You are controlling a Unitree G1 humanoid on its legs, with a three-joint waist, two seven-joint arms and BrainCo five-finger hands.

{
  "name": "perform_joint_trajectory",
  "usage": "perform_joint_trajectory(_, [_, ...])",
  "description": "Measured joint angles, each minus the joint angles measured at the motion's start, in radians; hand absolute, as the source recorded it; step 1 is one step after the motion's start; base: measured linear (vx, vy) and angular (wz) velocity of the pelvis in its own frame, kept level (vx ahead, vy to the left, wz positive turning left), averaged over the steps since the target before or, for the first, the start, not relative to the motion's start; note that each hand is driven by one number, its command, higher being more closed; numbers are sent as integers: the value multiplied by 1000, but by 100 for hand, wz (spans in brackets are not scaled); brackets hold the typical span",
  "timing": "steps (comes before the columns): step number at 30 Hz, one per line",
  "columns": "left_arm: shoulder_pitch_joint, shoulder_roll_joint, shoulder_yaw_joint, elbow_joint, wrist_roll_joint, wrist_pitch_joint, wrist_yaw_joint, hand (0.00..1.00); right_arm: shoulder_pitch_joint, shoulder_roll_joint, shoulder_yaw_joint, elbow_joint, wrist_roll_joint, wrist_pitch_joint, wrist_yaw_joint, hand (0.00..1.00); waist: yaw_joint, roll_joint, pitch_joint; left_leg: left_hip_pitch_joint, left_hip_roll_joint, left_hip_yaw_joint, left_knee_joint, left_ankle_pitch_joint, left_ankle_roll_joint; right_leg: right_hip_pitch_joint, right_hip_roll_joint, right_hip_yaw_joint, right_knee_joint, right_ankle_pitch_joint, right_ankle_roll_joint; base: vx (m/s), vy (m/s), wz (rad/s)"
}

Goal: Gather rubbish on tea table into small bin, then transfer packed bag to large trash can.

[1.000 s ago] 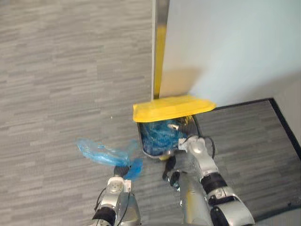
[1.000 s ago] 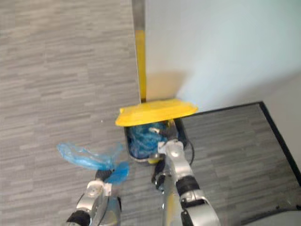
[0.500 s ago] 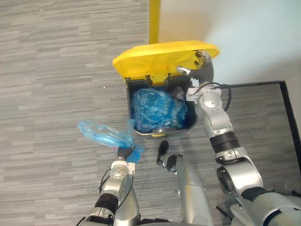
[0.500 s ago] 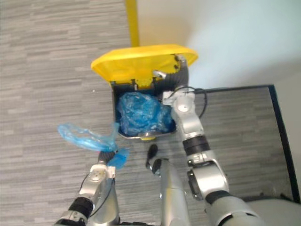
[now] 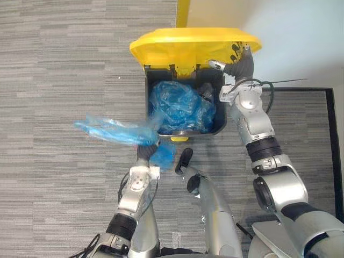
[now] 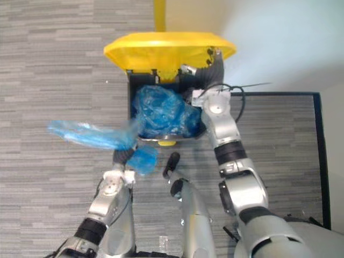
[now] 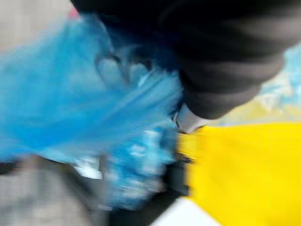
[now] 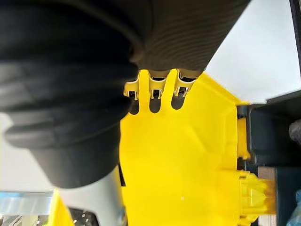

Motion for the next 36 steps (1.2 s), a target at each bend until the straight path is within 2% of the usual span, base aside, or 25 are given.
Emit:
perform_joint_trajectory(1, [-19,14,-12,-46,-11,-8,0,100,1,-14,0,6,0,1,1,0,-4,-12,7,-4,-5,-8,12,4,-3,4,0,-4,-18,0,0,-113,-104,30])
perform_joint_trajectory(2, [-23,17,-17,-67,-24,-16,-1,100,2,-20,0,6,0,1,3,0,-3,-13,7,-15,-14,-6,58,-3,11,5,0,-7,-26,0,0,-146,-82,12])
perform_joint_trajectory(3, [-27,19,-19,-90,-26,-18,-1,100,2,-24,0,5,0,1,5,0,-5,-13,7,-28,-36,9,127,-15,33,7,0,-8,-38,0,0,-150,-43,-8])
perform_joint_trajectory(4, [-33,18,-21,-112,-27,-20,-1,100,2,-30,0,5,0,1,6,0,-7,-13,7,-32,-66,40,179,-28,71,11,0,-8,-56,0,10,-206,-25,-19])
perform_joint_trajectory(5, [-37,20,-24,-146,-30,-28,-3,100,1,-37,-3,3,0,0,9,0,-1,2,14,-2,-60,67,121,-55,75,-1,5,1,5,18,9,-146,3,-2])
perform_joint_trajectory(6, [-36,27,-30,-159,-34,-37,-9,100,8,-41,-10,3,0,-1,7,0,-6,-8,24,2,-50,83,122,-51,73,-17,-4,71,107,44,-48,-105,-46,41])
perform_joint_trajectory(7, [-39,35,-40,-189,-40,-48,-11,100,16,-50,-20,4,0,-2,9,0,-22,-23,26,3,-52,87,122,-39,62,-8,-3,116,112,32,-78,-53,-120,47])
perform_joint_trajectory(8, [-28,38,-55,-231,-46,-57,-11,100,10,-55,-32,4,0,-3,15,0,3,-23,26,-4,-52,67,107,-26,43,4,8,93,64,44,-59,-52,-141,31])
perform_joint_trajectory(10, [-28,40,-72,-246,-46,-57,-10,100,11,-53,-30,4,0,-3,20,0,17,-23,26,-1,-53,51,99,-25,45,15,14,79,41,49,-53,-88,-79,-10])
perform_joint_trajectory(14, [-45,39,-135,-321,-43,-58,-1,100,12,-43,-30,10,0,-3,29,0,11,-23,26,21,-52,53,62,3,36,44,17,68,5,60,-39,-86,-35,4])
perform_joint_trajectory(20, [-226,34,-164,-322,7,-57,62,100,7,-18,-27,22,-2,-3,30,0,4,-23,26,32,-52,59,33,21,32,61,22,67,-34,74,-19,-70,-23,-1])
perform_joint_trajectory(31, [-453,35,-177,-62,37,-4,88,100,-21,-10,15,43,-5,6,21,0,-17,-25,25,29,-49,67,14,30,17,56,22,66,-33,75,-19,-33,-7,0])
perform_joint_trajectory(36, [-588,73,-175,92,37,25,87,100,-68,-1,49,43,-5,7,13,0,-24,-30,22,-5,-46,89,31,27,14,19,28,82,-38,89,-36,-20,17,-13])
